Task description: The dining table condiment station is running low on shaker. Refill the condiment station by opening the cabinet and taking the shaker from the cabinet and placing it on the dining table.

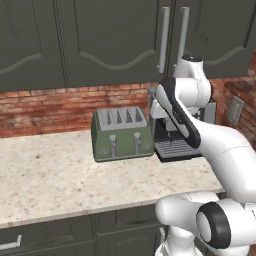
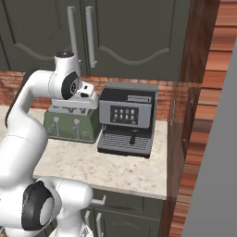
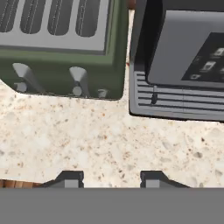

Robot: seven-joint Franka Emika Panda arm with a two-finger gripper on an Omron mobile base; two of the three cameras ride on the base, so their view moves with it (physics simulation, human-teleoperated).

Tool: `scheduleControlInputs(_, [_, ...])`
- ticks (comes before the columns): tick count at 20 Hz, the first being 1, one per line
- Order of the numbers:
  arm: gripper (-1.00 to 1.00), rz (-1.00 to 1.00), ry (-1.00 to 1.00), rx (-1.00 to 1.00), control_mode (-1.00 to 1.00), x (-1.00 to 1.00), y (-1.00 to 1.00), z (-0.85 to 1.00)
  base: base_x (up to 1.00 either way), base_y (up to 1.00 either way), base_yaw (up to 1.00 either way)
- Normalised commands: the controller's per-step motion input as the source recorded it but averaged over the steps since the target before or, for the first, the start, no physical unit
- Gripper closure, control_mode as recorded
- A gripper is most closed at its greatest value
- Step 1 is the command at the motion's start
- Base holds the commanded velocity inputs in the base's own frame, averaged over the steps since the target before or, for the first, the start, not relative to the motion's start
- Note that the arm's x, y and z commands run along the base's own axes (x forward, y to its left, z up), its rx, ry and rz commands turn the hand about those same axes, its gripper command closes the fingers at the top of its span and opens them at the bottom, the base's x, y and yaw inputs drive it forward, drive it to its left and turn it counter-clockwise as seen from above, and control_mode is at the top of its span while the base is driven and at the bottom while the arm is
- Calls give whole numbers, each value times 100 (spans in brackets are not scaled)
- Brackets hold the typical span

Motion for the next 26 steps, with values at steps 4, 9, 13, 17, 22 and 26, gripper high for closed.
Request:
scheduleControlInputs(4, [-100,0,-19,-2,-100,-24,4,0,0,0,0])
scheduleControlInputs(9, [-100,4,-63,-2,-100,-76,5,7,0,0,0])
scheduleControlInputs(13, [-100,4,-66,3,-100,-32,0,86,0,0,0])
scheduleControlInputs(17, [-100,7,-54,10,-100,-2,0,92,0,0,0])
scheduleControlInputs(22, [-100,2,-47,11,-100,2,0,89,0,0,0])
scheduleControlInputs(26, [-100,0,-23,1,-100,17,1,31,0,0,0])
